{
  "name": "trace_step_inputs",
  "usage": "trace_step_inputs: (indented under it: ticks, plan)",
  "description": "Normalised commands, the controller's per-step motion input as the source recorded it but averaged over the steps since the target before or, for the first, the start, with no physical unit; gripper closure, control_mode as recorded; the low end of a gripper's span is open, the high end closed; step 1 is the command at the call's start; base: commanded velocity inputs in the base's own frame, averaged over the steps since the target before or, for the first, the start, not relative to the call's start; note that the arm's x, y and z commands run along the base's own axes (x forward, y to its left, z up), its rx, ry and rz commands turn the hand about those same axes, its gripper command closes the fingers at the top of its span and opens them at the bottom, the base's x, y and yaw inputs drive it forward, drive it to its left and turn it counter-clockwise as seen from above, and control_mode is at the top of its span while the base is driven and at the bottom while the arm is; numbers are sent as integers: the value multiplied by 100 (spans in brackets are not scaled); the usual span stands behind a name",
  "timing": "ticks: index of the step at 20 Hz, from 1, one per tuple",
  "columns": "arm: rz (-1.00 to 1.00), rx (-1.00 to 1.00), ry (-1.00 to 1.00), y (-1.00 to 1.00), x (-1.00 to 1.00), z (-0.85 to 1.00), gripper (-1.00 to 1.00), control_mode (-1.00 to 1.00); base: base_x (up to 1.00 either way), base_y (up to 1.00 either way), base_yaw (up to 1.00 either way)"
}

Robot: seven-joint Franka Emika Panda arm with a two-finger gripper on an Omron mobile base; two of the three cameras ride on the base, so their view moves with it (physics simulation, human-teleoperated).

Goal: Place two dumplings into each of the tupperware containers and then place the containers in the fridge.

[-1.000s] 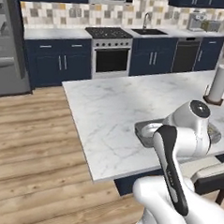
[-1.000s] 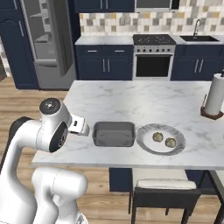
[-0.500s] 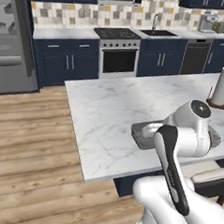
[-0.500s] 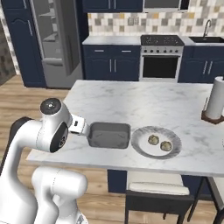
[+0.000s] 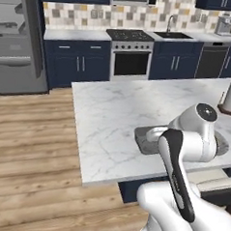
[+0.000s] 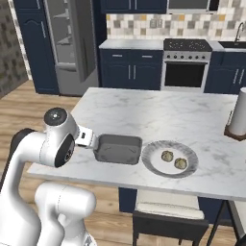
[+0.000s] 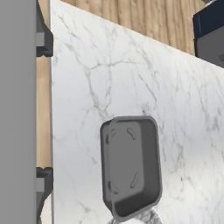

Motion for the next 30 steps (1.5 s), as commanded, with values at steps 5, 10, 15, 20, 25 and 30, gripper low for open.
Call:
trace_step_inputs:
  ticks: [5, 10, 15, 20, 25, 30]
  plan:
    - [0, 0, 0, 0, 0, 0, -100, 100, 5, -53, 9]
    - [-4, 0, 0, -44, 8, -1, -100, -100, 1, -28, 1]
    - [-21, 0, 0, -93, 27, -6, -100, -100, 0, 0, 0]
    - [-29, 0, 3, -99, 24, -2, -100, -100, 0, 0, 0]
    - [-30, 0, 1, -100, 9, 0, -100, -100, 0, 0, 0]
    - [-32, 7, 4, -99, 0, -1, -100, -100, 0, 0, 0]
